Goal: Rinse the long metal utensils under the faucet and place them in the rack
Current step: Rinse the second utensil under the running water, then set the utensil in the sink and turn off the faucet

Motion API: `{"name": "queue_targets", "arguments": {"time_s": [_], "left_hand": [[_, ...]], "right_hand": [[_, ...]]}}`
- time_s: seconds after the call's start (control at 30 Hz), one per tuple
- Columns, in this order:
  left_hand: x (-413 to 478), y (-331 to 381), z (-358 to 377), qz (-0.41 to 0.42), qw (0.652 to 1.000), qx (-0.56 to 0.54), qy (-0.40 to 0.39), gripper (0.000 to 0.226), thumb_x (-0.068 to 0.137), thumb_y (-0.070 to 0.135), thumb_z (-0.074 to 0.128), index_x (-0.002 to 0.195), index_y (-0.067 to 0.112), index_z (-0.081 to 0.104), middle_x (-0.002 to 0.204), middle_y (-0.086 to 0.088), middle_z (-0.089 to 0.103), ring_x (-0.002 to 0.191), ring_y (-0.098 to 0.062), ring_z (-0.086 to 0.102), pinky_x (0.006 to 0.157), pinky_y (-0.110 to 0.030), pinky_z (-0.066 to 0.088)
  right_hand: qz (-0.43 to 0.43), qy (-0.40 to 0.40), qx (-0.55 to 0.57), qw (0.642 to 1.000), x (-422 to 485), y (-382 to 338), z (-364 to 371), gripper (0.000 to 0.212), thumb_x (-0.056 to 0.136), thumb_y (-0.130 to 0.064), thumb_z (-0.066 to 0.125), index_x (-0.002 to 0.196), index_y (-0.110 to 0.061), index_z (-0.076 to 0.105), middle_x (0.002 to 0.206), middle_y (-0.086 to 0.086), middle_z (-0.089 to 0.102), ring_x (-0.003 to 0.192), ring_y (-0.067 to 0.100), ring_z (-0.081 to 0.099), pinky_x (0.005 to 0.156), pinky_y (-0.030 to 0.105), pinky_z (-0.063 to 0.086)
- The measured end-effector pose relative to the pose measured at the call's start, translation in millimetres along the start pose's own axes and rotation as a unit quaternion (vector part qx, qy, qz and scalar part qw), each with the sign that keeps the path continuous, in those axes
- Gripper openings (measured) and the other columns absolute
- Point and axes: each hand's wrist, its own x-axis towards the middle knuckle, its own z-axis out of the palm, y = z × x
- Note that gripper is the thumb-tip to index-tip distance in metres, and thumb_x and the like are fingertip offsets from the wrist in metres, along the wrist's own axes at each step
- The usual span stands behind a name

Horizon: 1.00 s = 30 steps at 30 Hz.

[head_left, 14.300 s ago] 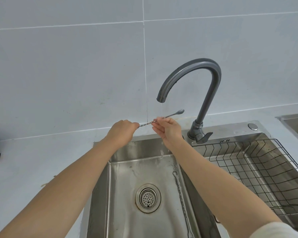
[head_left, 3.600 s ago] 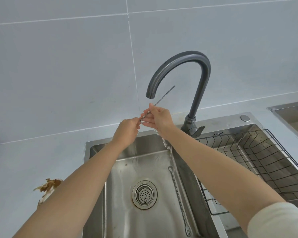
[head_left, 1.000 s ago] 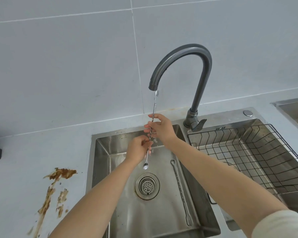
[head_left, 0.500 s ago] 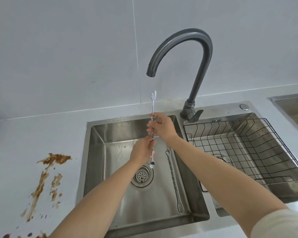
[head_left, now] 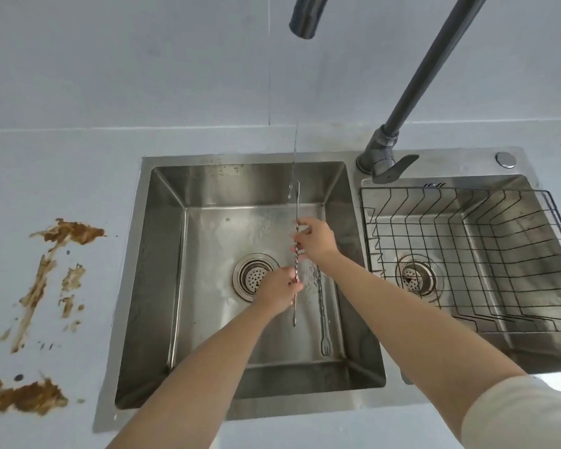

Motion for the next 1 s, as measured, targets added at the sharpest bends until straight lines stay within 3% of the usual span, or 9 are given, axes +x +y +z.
{"name": "queue_targets", "arguments": {"time_s": [0.1,0.23,0.33,0.4,0.5,0.57,0.7,0.8,1.0], "left_hand": [[11,-13,19,-0.026,0.999,0.017,-0.005,0.017,0.088,0.008,0.053,0.075,0.000,0.060,0.085,-0.024,0.068,0.080,-0.032,0.068,0.070,-0.037,0.050],[26,-28,41,-0.072,0.997,-0.006,-0.003,0.013,0.086,0.005,0.057,0.086,-0.004,0.067,0.094,-0.024,0.071,0.080,-0.031,0.067,0.077,-0.040,0.054],[32,-35,54,-0.094,0.995,0.011,-0.008,0.008,0.085,0.009,0.061,0.079,0.004,0.058,0.098,-0.023,0.069,0.091,-0.035,0.066,0.079,-0.041,0.053],[34,-40,62,-0.102,0.994,0.030,-0.012,0.009,0.086,0.011,0.060,0.089,0.002,0.059,0.102,-0.022,0.067,0.095,-0.035,0.063,0.080,-0.041,0.051],[36,-48,76,-0.111,0.992,0.050,-0.016,0.017,0.089,0.013,0.055,0.097,-0.001,0.060,0.102,-0.019,0.066,0.096,-0.032,0.063,0.081,-0.038,0.049],[37,-52,85,-0.119,0.991,0.064,-0.013,0.018,0.091,0.015,0.051,0.097,0.001,0.062,0.096,-0.016,0.066,0.095,-0.029,0.064,0.077,-0.035,0.049],[41,-54,96,-0.134,0.987,0.084,0.007,0.022,0.092,0.016,0.048,0.106,0.005,0.060,0.106,-0.013,0.066,0.097,-0.026,0.064,0.070,-0.028,0.043],[43,-51,96,-0.134,0.985,0.104,0.004,0.022,0.092,0.014,0.048,0.108,0.007,0.061,0.113,-0.012,0.064,0.100,-0.026,0.064,0.081,-0.031,0.051],[35,-47,88,-0.147,0.978,0.148,0.012,0.022,0.093,0.018,0.045,0.106,0.009,0.060,0.110,-0.010,0.065,0.101,-0.027,0.062,0.079,-0.033,0.049]], "right_hand": [[0.059,-0.008,-0.018,0.998,15,26,5,0.031,0.088,0.003,0.055,0.117,-0.006,0.051,0.076,0.006,0.055,0.053,0.012,0.053,0.051,0.026,0.048],[0.140,-0.006,-0.033,0.990,33,59,13,0.023,0.086,0.008,0.052,0.079,-0.013,0.048,0.078,0.008,0.054,0.052,0.014,0.051,0.050,0.024,0.046],[0.145,0.006,-0.075,0.987,43,82,20,0.033,0.085,0.010,0.047,0.066,-0.017,0.045,0.089,0.010,0.057,0.055,0.016,0.056,0.050,0.024,0.051],[0.132,0.009,-0.120,0.984,46,92,24,0.032,0.083,0.011,0.047,0.064,-0.016,0.045,0.090,0.014,0.060,0.064,0.022,0.061,0.057,0.032,0.057],[0.096,0.008,-0.202,0.975,46,104,30,0.026,0.080,0.010,0.051,0.067,-0.012,0.047,0.093,0.020,0.064,0.086,0.032,0.066,0.077,0.045,0.057],[0.082,0.005,-0.234,0.969,45,110,32,0.020,0.082,0.008,0.050,0.073,-0.011,0.049,0.094,0.018,0.062,0.093,0.032,0.064,0.082,0.040,0.055],[0.073,0.001,-0.271,0.960,44,113,35,0.016,0.084,0.004,0.046,0.085,-0.007,0.057,0.097,0.014,0.063,0.096,0.029,0.062,0.073,0.030,0.048],[0.077,0.006,-0.295,0.952,42,112,38,0.023,0.086,0.001,0.045,0.100,-0.005,0.062,0.106,0.012,0.063,0.096,0.029,0.061,0.073,0.030,0.048],[0.070,-0.012,-0.276,0.958,30,96,29,0.016,0.089,-0.005,0.047,0.101,-0.004,0.058,0.108,0.014,0.063,0.090,0.027,0.059,0.071,0.030,0.047]]}}
